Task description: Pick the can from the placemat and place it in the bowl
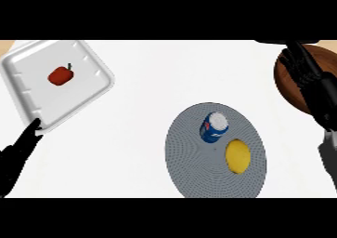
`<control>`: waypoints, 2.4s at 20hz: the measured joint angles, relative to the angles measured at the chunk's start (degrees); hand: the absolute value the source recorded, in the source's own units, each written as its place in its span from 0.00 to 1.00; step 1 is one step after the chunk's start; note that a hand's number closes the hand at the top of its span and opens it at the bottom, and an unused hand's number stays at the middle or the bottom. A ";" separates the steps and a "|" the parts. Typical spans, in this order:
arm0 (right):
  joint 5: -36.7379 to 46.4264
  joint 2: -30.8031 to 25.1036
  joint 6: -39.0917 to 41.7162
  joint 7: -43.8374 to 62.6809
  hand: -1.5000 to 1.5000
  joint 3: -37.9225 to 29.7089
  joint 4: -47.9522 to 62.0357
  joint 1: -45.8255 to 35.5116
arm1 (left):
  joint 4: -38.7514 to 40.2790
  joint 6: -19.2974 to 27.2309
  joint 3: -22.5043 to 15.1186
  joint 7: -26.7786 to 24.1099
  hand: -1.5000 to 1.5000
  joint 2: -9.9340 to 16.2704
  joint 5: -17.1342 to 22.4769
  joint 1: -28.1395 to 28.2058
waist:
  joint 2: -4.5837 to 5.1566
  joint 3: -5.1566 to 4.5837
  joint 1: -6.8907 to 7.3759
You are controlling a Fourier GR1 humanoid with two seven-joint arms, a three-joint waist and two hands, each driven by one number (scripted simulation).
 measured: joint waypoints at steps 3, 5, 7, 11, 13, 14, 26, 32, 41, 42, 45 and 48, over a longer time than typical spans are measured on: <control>-0.62 -0.55 2.43 -1.78 1.00 -0.57 -0.43 -2.67 | 0.23 0.75 1.32 -1.48 0.50 -1.17 -0.51 -2.32 | -0.01 0.56 0.24; -1.80 -1.20 4.99 -3.82 1.00 -0.73 -1.79 -5.32 | -1.37 2.45 2.36 -1.74 0.50 -1.76 -0.68 -4.77 | -0.06 0.75 0.42; 1.86 -5.03 7.07 -4.15 0.00 0.55 -2.86 -6.75 | -2.75 3.87 3.13 -1.86 0.50 -2.19 -0.77 -6.54 | -0.39 0.37 0.04; 13.73 -9.58 1.68 2.53 0.00 2.93 -3.48 -2.11 | -4.35 6.17 3.77 -1.76 0.50 -3.83 -0.71 -8.20 | -0.54 0.53 -1.44; 17.72 -8.66 -2.25 3.18 0.00 4.21 -8.29 3.58 | -5.70 7.62 3.77 -0.81 0.50 -4.50 -1.14 -8.57 | -0.62 0.70 -1.83; 19.79 -8.14 -3.98 2.93 0.00 5.12 -11.08 6.92 | -5.99 7.90 3.87 -0.91 0.50 -4.81 -1.25 -8.40 | -0.62 0.76 -1.90; 27.17 -7.58 -0.40 16.37 0.00 4.20 -29.44 15.59 | -7.23 7.64 4.45 2.71 0.50 -8.89 -5.79 -12.30 | -0.06 0.92 -0.02; 24.14 -9.01 7.73 28.68 0.00 4.31 -26.26 0.73 | -7.72 6.84 5.15 3.91 0.50 -9.60 -6.81 -13.26 | 0.04 0.87 0.74; 20.67 -9.18 22.35 37.72 0.00 12.35 -12.43 -14.08 | -6.92 6.14 5.45 3.32 0.50 -10.77 -7.65 -13.73 | 0.23 0.84 1.60; 20.59 -8.46 23.49 38.00 0.00 13.30 -10.63 -14.97 | -6.99 5.94 5.66 3.51 0.50 -10.82 -7.51 -13.91 | 0.23 0.85 1.58; 19.14 -6.57 27.46 38.86 0.00 14.56 -5.31 -18.62 | -8.05 6.13 5.67 4.55 0.50 -10.95 -8.19 -14.02 | 0.20 0.88 1.46; 18.47 -4.51 30.32 38.67 0.00 15.87 -1.20 -20.34 | -7.61 5.98 5.99 4.26 0.50 -11.40 -8.78 -14.36 | 0.19 0.89 1.20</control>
